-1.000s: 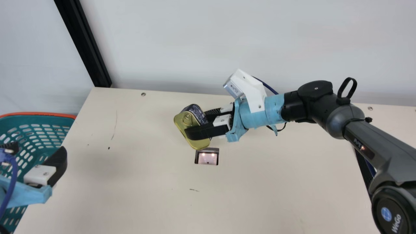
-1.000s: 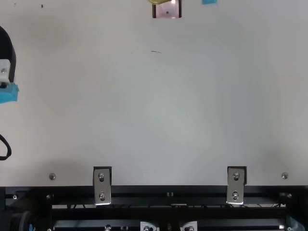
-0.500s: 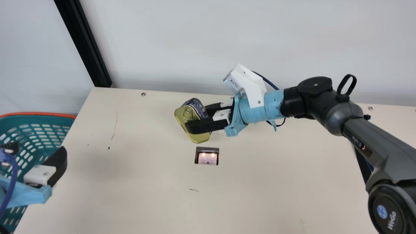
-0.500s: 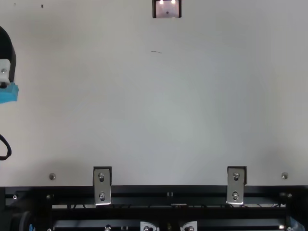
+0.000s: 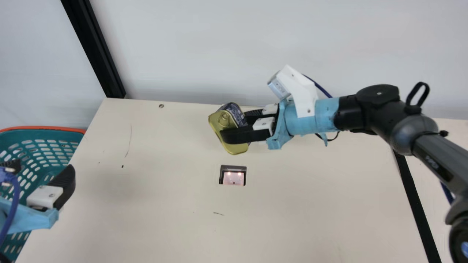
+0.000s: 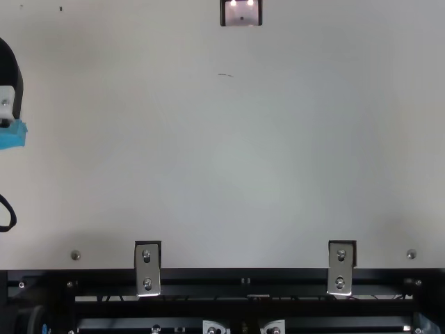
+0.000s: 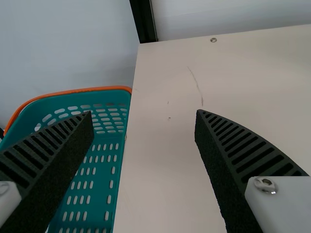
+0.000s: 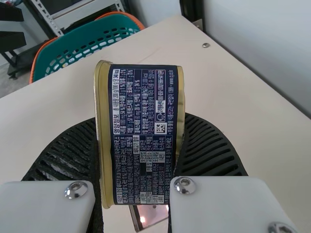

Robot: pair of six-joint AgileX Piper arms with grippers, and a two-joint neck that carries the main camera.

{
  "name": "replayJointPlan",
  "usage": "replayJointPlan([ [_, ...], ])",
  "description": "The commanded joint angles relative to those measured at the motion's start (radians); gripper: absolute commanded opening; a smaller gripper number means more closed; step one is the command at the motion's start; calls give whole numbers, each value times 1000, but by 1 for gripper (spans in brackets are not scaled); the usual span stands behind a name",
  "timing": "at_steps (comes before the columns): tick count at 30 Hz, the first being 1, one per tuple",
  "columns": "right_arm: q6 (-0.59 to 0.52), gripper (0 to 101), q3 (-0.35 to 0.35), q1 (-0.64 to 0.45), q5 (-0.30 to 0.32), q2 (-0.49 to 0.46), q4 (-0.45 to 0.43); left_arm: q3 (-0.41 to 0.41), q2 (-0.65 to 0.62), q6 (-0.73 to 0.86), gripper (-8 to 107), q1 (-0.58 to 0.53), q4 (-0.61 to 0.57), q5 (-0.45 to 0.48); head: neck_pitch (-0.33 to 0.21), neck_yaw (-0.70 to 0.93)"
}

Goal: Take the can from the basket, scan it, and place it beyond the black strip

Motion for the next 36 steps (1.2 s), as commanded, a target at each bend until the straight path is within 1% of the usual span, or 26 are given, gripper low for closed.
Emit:
replayJointPlan([
  [1, -11, 0, 39, -15, -1, -41, 3, 0, 0, 0, 90, 0, 0, 0, -3, 13],
  [8, -11, 0, 150, -68, -29, -150, -30, 0, 0, 0, 90, 0, 0, 0, -5, -9],
  [13, 9, 0, 221, -109, -52, -221, -80, 0, 0, 0, 90, 0, 0, 0, -9, -48],
  [18, 35, 0, 278, -152, -65, -284, -137, 0, 0, 0, 90, 0, 0, 0, -16, -105],
  [25, 71, 0, 334, -212, -73, -356, -218, 0, 0, 0, 90, 0, 0, 0, -32, -209],
  [31, 104, 0, 367, -267, -74, -411, -286, 0, 0, 0, 90, 0, 0, 0, -51, -304],
  [36, 120, 0, 391, -321, -66, -453, -327, 0, 0, 0, 90, 0, 0, 0, -70, -381],
])
